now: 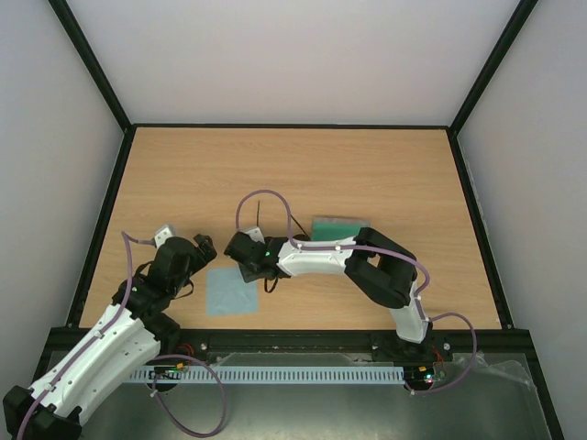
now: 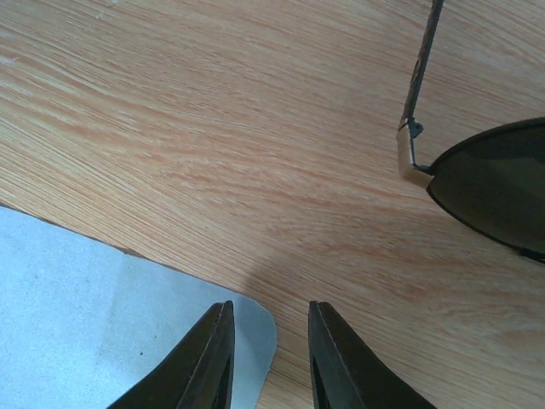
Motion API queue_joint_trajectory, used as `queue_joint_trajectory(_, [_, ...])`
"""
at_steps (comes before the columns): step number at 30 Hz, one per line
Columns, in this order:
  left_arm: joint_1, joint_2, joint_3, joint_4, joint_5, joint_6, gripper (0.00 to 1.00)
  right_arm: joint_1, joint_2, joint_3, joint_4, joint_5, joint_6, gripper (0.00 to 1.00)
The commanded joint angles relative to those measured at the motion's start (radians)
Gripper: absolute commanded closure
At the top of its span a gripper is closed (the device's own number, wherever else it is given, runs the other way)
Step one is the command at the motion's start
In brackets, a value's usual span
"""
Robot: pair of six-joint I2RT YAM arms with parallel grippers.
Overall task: Organize the sunglasses
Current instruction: Move the glasses cleaning cloth to the center of the board.
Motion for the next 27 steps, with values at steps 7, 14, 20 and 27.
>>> queue_joint_trajectory(7, [0.007, -0.006, 0.013, 0.01, 0.019, 0.02, 0.0, 0.006, 0.022, -0.029, -0.027, -0.012, 0.016, 0.75])
queue_joint_trajectory(14, [0.007, -0.008, 0.008, 0.014, 0.029, 0.022, 0.0, 0.008, 0.031, -0.064, -0.004, -0.027, 0.027, 0.81])
queue_joint_trajectory(20, [0.007, -0.01, 0.004, 0.02, 0.033, 0.02, 0.0, 0.009, 0.034, -0.076, -0.006, -0.012, 0.031, 0.9])
queue_joint_trajectory(27, [0.008, 0.0, -0.006, 0.041, 0.05, 0.024, 0.01, 0.009, 0.001, -0.122, -0.003, 0.021, 0.04, 0.98])
